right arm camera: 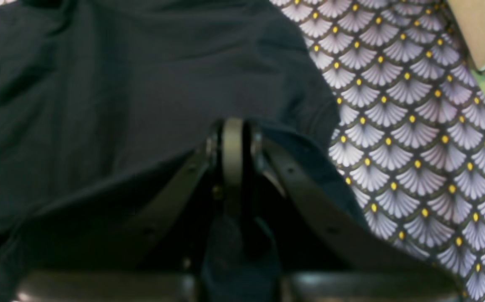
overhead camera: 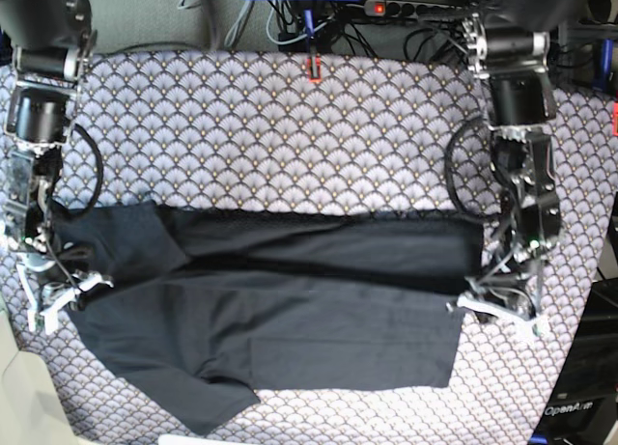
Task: Fold the T-shirt properly
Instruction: 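Lift the gripped edge with both grippers and fold it over the shirt, then lower the folded edge onto the shirt with both grippers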
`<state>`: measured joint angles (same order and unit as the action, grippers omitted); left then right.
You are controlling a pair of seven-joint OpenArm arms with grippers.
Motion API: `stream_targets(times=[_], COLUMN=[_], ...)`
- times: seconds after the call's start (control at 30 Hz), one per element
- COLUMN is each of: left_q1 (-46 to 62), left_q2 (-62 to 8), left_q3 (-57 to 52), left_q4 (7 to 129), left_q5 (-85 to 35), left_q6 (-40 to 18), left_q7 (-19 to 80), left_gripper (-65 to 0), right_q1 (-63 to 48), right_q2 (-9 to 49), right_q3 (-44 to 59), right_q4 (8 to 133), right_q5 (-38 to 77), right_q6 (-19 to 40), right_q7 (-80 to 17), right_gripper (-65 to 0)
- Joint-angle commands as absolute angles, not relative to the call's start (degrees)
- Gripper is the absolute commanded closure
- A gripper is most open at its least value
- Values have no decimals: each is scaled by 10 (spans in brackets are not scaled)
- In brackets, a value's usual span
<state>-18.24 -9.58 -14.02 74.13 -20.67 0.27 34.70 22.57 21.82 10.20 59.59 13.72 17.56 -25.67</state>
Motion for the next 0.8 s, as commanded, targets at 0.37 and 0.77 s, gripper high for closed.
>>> stream_targets(times=[0.37,0.77], left_q1=[-221,-218], left_q2=[-100,-101], left_q3=[-140,-140], left_q4=[691,693], left_q5=[-210,-211], left_q6=[-2,-2], left_q7=[309,309], left_gripper=[0,-174], right_q1=[240,245], right_q2=[214,217], right_q3=[71,74], right_q4=[603,603], right_q5=[94,93], right_q6=[175,172], right_q7=[-215,-217], right_gripper=[0,-203])
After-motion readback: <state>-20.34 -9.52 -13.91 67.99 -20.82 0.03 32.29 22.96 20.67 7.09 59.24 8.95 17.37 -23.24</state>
